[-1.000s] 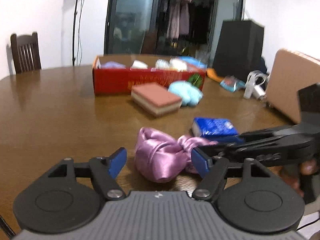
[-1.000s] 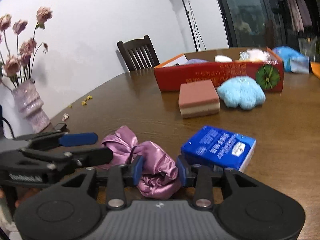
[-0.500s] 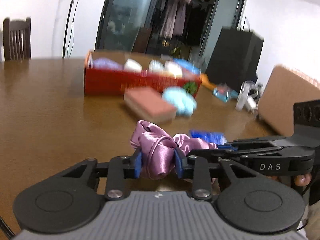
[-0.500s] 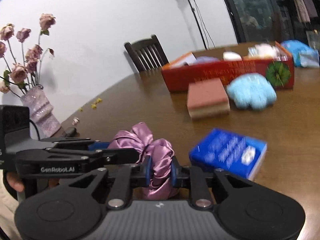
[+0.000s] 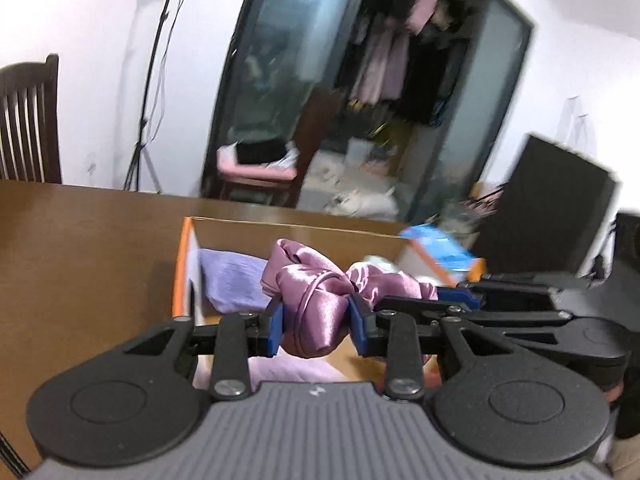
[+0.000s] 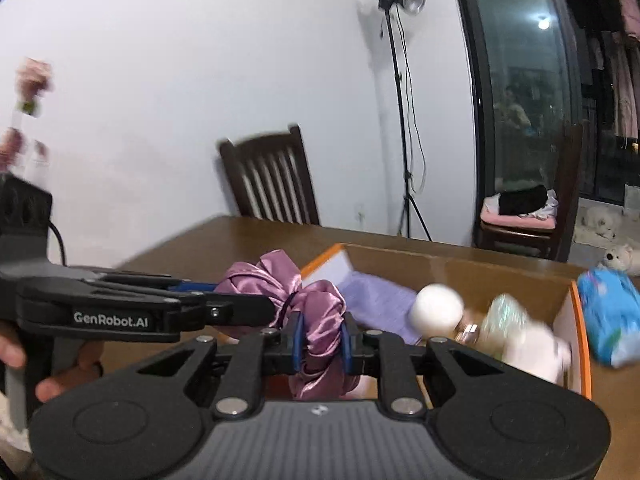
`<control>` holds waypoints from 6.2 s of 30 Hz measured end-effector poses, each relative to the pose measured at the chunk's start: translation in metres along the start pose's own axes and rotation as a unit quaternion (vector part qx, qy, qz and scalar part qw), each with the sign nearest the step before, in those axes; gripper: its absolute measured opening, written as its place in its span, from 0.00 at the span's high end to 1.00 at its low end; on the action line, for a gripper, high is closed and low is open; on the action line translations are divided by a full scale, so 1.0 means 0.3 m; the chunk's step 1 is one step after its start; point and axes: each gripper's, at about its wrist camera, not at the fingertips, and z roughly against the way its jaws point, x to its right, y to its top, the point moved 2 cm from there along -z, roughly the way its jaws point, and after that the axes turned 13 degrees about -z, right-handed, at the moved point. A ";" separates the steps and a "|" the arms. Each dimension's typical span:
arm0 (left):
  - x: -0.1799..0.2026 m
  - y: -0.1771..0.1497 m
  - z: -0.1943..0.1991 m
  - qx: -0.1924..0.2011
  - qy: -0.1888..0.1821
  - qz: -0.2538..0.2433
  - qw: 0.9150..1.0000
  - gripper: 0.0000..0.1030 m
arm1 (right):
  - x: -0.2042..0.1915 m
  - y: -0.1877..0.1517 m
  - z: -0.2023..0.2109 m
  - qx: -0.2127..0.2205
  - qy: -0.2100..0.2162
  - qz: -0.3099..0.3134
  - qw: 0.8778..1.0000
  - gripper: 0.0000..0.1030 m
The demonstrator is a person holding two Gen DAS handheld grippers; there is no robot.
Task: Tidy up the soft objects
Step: 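Carry the scrunchie into the box with both tools and open them, then close the left tool on the blue carton while the right tool closes on it too, then carry the blue carton into the box with both tools and open them, then close the left tool on the pink-and-cream sponge block while the right tool closes on it too, then carry the sponge block into the box with both tools and open them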
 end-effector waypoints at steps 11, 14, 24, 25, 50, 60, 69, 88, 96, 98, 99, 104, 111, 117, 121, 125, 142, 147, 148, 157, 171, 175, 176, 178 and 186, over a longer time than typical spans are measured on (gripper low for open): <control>-0.110 -0.078 -0.155 -0.035 0.078 -0.032 0.996 0.36 | 0.081 0.072 -0.432 -0.108 -0.043 0.016 0.993 0.64; -0.092 -0.069 -0.096 -0.024 0.084 -0.034 0.996 0.33 | 0.096 0.066 -0.358 -0.092 -0.031 -0.008 0.995 0.53; 0.120 -0.103 0.270 0.043 0.107 -0.073 0.991 0.22 | 0.039 -0.017 0.153 -0.010 -0.057 -0.003 0.998 0.37; 0.156 -0.122 0.306 0.051 0.107 -0.078 0.990 0.22 | 0.031 -0.048 0.211 -0.002 -0.057 -0.005 0.998 0.35; 0.519 -0.585 0.285 -0.056 -0.102 0.043 0.992 0.60 | 0.035 -0.777 0.565 0.012 -0.033 -0.204 0.978 0.63; 0.489 -0.543 0.239 -0.059 -0.108 0.057 0.991 0.68 | 0.053 -0.765 0.509 0.026 -0.038 -0.220 0.974 0.73; 0.410 -0.316 0.183 0.011 -0.116 0.043 0.992 0.68 | 0.090 -0.541 0.451 0.068 -0.033 -0.177 0.981 0.73; 0.128 -0.119 -0.293 -0.099 -0.046 0.014 0.994 0.71 | 0.254 -0.155 -0.159 -0.056 -0.048 -0.150 0.986 0.74; 0.126 -0.092 -0.188 -0.070 -0.055 0.030 0.996 0.48 | 0.228 -0.129 -0.074 -0.045 -0.066 -0.145 0.986 0.72; 0.145 -0.078 -0.101 -0.049 -0.040 0.015 0.998 0.44 | 0.195 -0.123 0.009 -0.026 -0.063 -0.133 0.989 0.65; 0.157 -0.074 -0.045 -0.033 -0.029 0.007 0.999 0.42 | 0.185 -0.123 0.049 -0.018 -0.058 -0.131 0.990 0.63; 0.210 -0.116 0.205 0.028 -0.011 -0.022 0.999 0.26 | 0.141 -0.196 0.271 0.020 -0.053 -0.134 0.989 0.52; 0.316 -0.250 0.346 0.018 0.012 -0.047 0.999 0.22 | 0.134 -0.359 0.435 0.040 -0.034 -0.189 0.980 0.40; 0.309 -0.361 0.365 0.011 0.012 0.020 1.000 0.21 | 0.099 -0.487 0.516 0.033 -0.048 -0.175 0.983 0.40; 0.287 -0.416 0.351 -0.003 0.017 0.052 0.998 0.21 | 0.081 -0.536 0.562 0.041 -0.053 -0.162 0.985 0.40; 0.290 -0.444 0.341 -0.012 0.017 0.058 0.998 0.21 | 0.078 -0.577 0.585 0.052 -0.052 -0.163 0.984 0.40; 0.246 -0.327 0.055 -0.015 0.012 -0.008 1.000 0.24 | 0.063 -0.583 0.300 -0.018 0.004 -0.190 0.982 0.41; 0.173 -0.286 -0.093 -0.066 -0.051 -0.001 0.996 0.53 | 0.040 -0.590 0.186 -0.047 0.044 -0.215 0.975 0.45; 0.169 -0.293 -0.098 -0.070 -0.052 0.005 0.996 0.55 | 0.043 -0.588 0.179 -0.042 0.039 -0.222 0.973 0.45; 0.248 -0.489 0.195 -0.074 -0.112 0.085 0.987 0.60 | 0.100 -0.613 0.302 -0.026 0.019 -0.250 0.968 0.54; 0.302 -0.553 0.268 -0.074 -0.123 0.089 0.986 0.54 | 0.032 -0.698 0.416 -0.024 -0.018 -0.219 0.975 0.54; 0.308 -0.574 0.269 -0.077 -0.122 0.096 0.985 0.67 | 0.042 -0.721 0.421 -0.029 -0.019 -0.228 0.973 0.54; 0.310 -0.575 0.272 -0.076 -0.122 0.096 0.985 0.67 | 0.039 -0.724 0.422 -0.030 -0.016 -0.228 0.973 0.56; 0.313 -0.575 0.275 -0.078 -0.118 0.096 0.985 0.67 | 0.028 -0.721 0.419 -0.031 -0.008 -0.221 0.975 0.61; 0.292 -0.353 0.291 -0.003 -0.106 0.067 0.992 0.70 | 0.022 -0.552 0.447 0.021 0.008 -0.192 0.981 0.64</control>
